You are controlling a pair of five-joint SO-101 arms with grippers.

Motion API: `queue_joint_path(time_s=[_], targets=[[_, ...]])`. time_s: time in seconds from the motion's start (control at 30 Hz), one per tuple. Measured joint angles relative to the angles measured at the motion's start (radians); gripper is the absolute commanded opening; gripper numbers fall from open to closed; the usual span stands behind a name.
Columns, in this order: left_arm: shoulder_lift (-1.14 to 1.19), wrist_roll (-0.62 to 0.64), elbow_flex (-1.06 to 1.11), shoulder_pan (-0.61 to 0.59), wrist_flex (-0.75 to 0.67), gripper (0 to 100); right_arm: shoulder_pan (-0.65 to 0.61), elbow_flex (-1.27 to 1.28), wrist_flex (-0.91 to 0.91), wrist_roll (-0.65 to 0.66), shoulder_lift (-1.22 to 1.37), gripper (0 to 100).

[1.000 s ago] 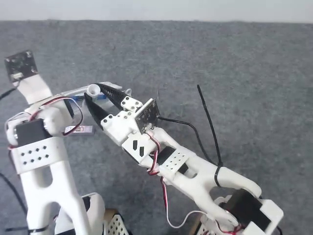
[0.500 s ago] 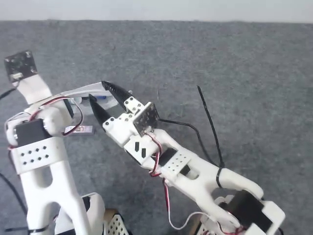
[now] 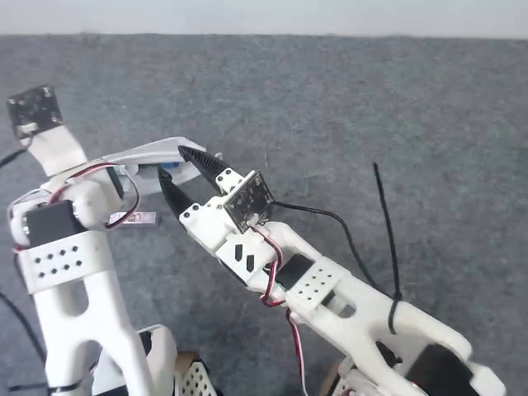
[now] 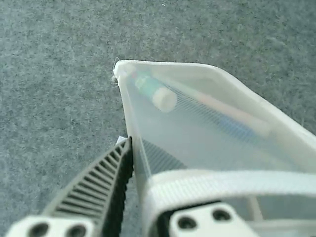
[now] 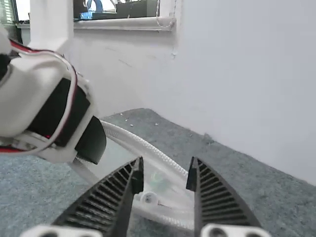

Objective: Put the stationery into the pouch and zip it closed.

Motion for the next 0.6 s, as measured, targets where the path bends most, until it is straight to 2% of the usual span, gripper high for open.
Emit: queue_joint_path(time_s=[0.3, 0.6], targets=[[0.000, 0.000, 0.000, -0.086, 0.000, 1, 0.035, 0.000, 0.301, 0.000, -0.207, 14.1], [0.000, 0.000, 0.000, -0.180, 0.000, 1, 0.035, -0.077, 0.494, 0.000, -0.213, 13.7]])
